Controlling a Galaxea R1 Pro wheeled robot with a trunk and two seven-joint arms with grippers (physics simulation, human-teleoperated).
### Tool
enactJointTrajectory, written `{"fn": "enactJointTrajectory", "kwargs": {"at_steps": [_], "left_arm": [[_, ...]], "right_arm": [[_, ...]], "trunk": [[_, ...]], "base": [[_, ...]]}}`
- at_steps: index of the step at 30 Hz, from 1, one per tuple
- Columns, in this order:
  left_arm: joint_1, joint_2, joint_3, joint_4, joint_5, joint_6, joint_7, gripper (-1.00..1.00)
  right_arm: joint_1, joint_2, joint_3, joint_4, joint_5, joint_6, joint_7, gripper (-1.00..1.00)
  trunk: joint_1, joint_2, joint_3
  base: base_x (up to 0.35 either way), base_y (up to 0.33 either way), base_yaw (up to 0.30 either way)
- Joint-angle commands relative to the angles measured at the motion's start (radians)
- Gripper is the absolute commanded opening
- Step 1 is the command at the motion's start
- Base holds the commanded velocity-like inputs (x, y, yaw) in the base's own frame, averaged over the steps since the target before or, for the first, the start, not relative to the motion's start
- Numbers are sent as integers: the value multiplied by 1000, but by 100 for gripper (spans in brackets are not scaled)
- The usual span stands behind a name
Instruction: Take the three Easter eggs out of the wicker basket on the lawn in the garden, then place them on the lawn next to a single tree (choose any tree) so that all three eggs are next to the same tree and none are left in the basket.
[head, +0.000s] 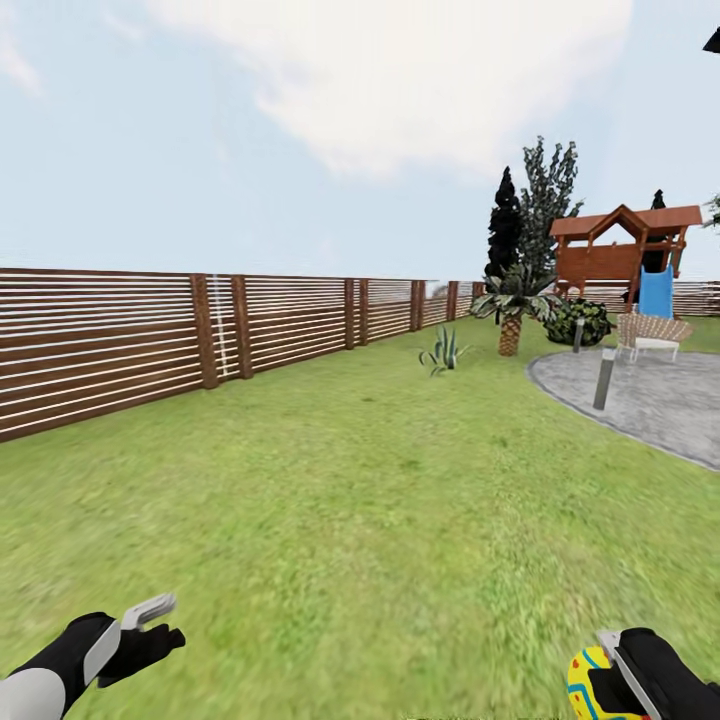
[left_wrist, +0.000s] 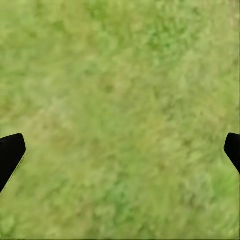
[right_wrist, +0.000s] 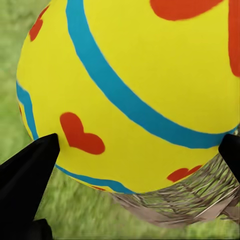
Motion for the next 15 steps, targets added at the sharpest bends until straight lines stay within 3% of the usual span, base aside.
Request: {"fn": "enactJointTrajectory", "kwargs": {"at_steps": [1, 12, 15], "left_arm": [[0, 0, 1, -2, 10, 7, 0, 100], [0, 0, 2, -2, 10, 7, 0, 100], [0, -1, 2, -2, 8, 5, 0, 100]], "right_arm": [[-1, 1, -5, -1, 11, 5, 8, -100], [-1, 1, -5, -1, 10, 5, 9, -100], [-1, 1, -5, -1, 11, 7, 7, -100]], "trunk": [[0, -1, -1], [0, -1, -1], [0, -1, -1]], "base": [[0, 330, -271], [0, 330, -273], [0, 225, -140]]}}
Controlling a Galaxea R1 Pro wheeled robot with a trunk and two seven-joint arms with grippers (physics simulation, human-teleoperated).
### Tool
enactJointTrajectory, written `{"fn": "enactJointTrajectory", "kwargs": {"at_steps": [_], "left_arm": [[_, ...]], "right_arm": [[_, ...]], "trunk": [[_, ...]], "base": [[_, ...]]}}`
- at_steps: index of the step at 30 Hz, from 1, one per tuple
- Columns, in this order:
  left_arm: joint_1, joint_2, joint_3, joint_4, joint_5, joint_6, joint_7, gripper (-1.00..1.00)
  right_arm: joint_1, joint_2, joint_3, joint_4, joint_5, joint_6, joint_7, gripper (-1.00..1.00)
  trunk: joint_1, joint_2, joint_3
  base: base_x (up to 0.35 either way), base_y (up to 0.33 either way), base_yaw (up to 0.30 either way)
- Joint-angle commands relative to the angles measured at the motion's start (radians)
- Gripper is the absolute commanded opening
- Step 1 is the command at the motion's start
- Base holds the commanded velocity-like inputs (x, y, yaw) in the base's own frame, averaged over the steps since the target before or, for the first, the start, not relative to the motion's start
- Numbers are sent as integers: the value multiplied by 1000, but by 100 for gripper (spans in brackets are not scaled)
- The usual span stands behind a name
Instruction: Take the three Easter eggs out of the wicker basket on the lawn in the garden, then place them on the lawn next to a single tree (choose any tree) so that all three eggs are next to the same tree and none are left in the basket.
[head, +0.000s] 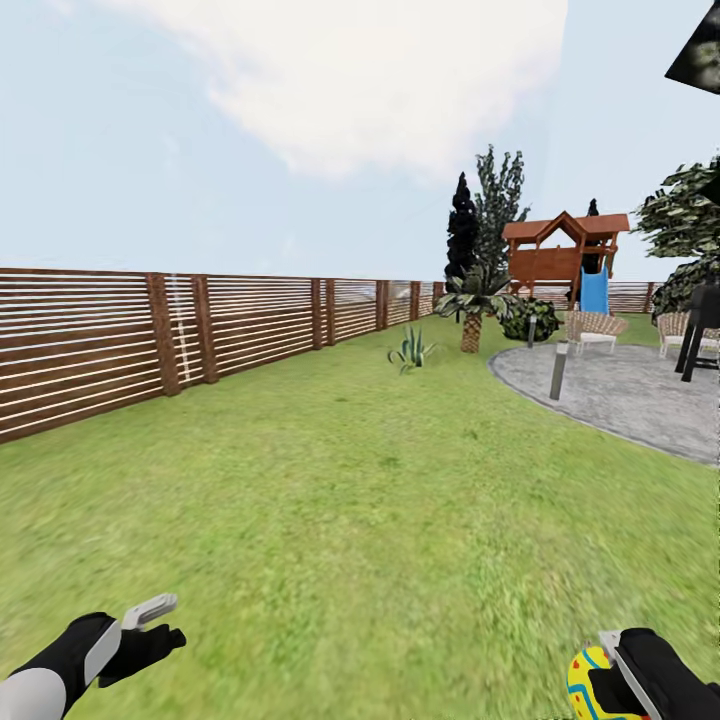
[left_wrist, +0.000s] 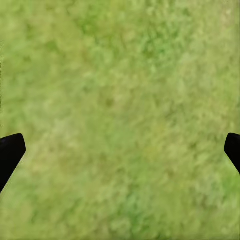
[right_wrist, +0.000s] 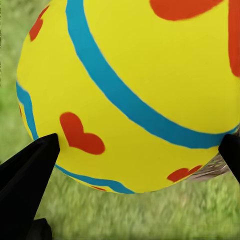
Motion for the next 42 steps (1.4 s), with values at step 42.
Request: {"fn": "enactJointTrajectory", "kwargs": {"at_steps": [42], "left_arm": [[0, 4, 6, -1, 15, 13, 0, 100]], "right_arm": [[-1, 2, -1, -2, 14, 7, 6, -100]], "trunk": [[0, -1, 9]], "base": [[274, 170, -42]]}}
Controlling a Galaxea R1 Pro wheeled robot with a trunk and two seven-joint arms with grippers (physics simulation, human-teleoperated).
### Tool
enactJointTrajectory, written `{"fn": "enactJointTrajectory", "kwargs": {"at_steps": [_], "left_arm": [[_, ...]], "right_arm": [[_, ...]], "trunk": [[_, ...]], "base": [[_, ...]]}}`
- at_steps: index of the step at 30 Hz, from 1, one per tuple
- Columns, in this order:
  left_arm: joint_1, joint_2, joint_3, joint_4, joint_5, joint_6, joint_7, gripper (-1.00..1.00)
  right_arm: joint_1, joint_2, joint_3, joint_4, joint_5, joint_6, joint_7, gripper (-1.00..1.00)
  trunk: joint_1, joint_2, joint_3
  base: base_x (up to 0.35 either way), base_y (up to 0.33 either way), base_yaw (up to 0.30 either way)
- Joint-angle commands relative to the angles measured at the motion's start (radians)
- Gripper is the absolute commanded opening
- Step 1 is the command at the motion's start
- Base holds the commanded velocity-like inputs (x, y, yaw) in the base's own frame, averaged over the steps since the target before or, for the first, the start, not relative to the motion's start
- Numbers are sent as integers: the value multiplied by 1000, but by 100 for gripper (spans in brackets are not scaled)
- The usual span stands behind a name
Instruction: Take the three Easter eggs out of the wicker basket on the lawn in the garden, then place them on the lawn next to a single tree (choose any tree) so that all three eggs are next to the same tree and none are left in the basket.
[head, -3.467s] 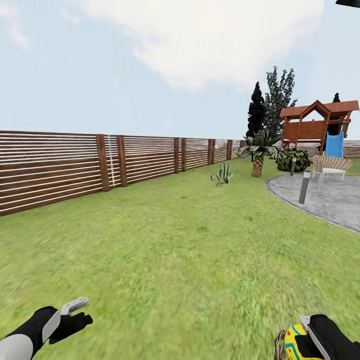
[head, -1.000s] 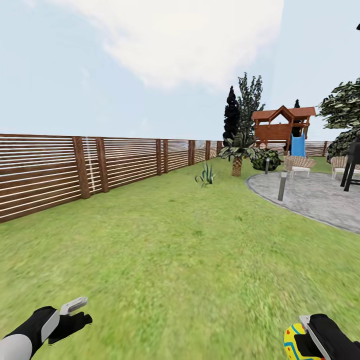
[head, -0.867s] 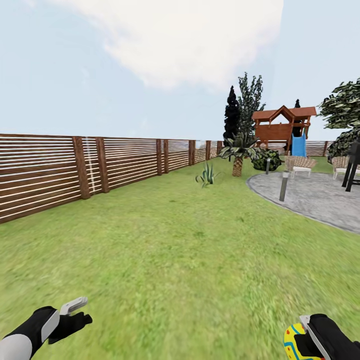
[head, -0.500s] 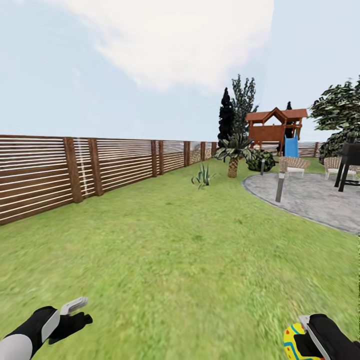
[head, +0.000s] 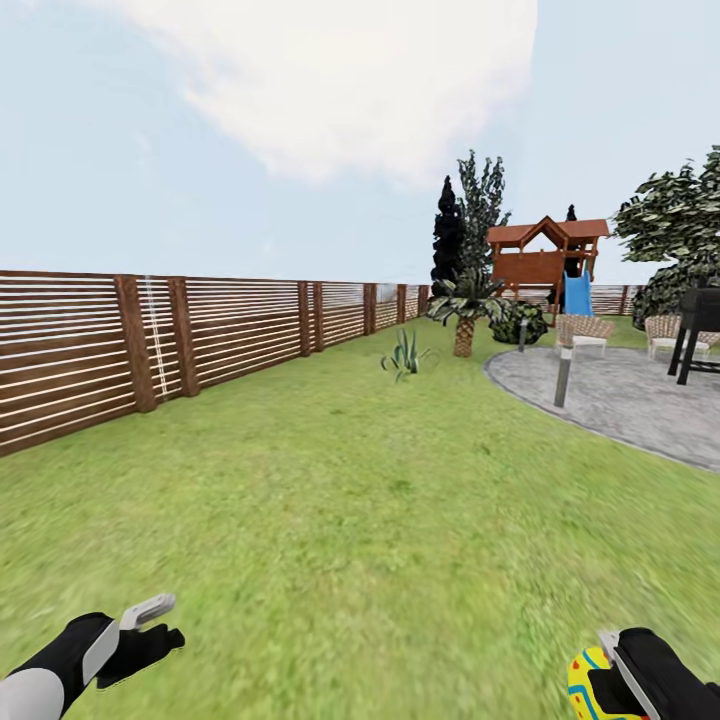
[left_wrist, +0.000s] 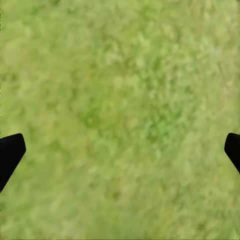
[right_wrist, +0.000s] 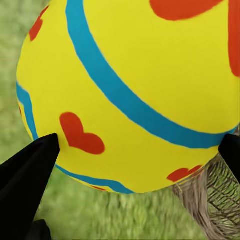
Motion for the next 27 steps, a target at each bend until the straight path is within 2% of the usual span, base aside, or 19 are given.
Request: {"fn": "enactJointTrajectory", "kwargs": {"at_steps": [1, 17, 27], "left_arm": [[0, 0, 1, -1, 9, 7, 1, 100], [0, 0, 0, -1, 8, 7, 1, 100], [0, -1, 1, -1, 8, 7, 1, 100]], "right_arm": [[0, 1, -5, -2, 11, 5, 9, -100], [0, 0, -7, -2, 7, 2, 10, -100], [0, 1, -6, -2, 8, 1, 10, -100]], "trunk": [[1, -1, -1], [1, -1, -1], [1, -1, 1]], "base": [[303, 181, 0], [303, 171, -1], [303, 163, -258]]}}
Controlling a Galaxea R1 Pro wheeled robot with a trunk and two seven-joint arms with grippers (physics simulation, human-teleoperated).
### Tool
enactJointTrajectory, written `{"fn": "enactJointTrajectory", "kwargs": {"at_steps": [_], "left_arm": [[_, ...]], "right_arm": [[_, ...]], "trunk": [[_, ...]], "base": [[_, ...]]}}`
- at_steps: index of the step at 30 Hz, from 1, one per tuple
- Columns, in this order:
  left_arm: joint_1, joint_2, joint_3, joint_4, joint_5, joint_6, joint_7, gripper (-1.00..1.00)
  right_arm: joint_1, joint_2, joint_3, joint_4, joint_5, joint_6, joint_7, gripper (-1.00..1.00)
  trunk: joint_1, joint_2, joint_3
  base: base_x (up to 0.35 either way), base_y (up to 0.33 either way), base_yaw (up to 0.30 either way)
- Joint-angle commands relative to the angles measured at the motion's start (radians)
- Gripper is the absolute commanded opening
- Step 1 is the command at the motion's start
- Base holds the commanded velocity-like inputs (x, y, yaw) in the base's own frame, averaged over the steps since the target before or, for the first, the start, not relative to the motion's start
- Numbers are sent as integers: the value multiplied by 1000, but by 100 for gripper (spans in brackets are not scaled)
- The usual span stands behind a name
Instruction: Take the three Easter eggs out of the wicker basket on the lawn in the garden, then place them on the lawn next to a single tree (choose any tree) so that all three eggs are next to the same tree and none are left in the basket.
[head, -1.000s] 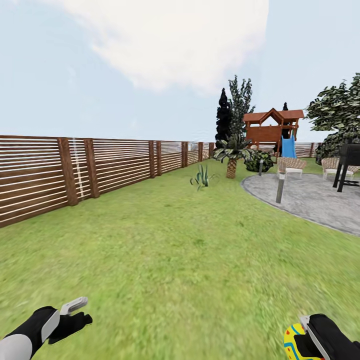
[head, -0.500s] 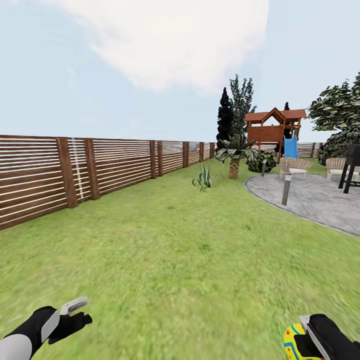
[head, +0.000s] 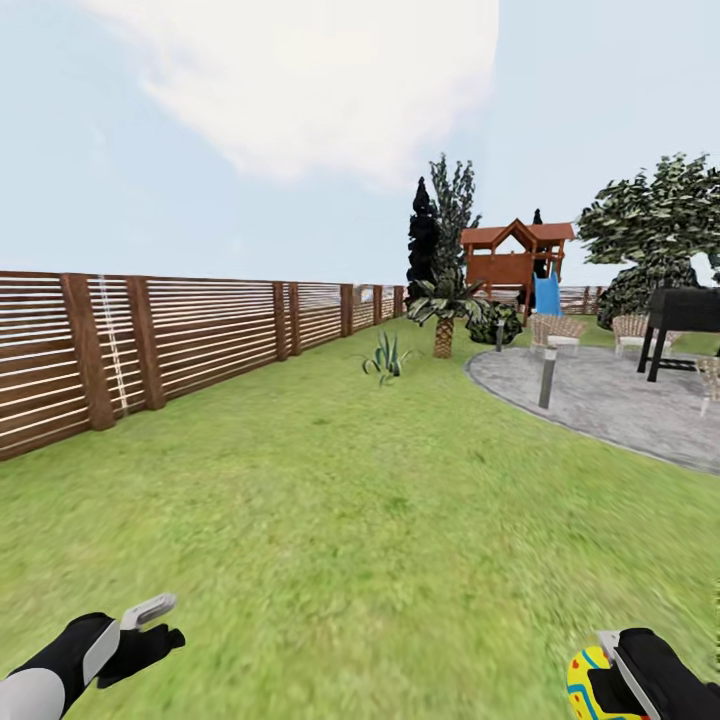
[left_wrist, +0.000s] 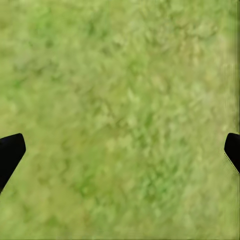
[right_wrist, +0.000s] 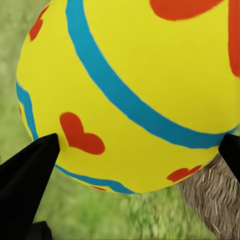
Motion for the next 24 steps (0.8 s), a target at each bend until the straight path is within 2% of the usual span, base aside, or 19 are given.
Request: {"fn": "enactJointTrajectory", "kwargs": {"at_steps": [1, 24], "left_arm": [[0, 0, 1, -2, 9, 7, 0, 100], [0, 0, 1, -2, 9, 7, 0, 100]], "right_arm": [[-1, 1, -4, -1, 11, 4, 9, -100], [-1, 1, -5, -1, 12, 5, 7, -100]], "trunk": [[1, -1, -1], [1, -1, 2]], "base": [[303, 163, -280], [303, 163, -277]]}}
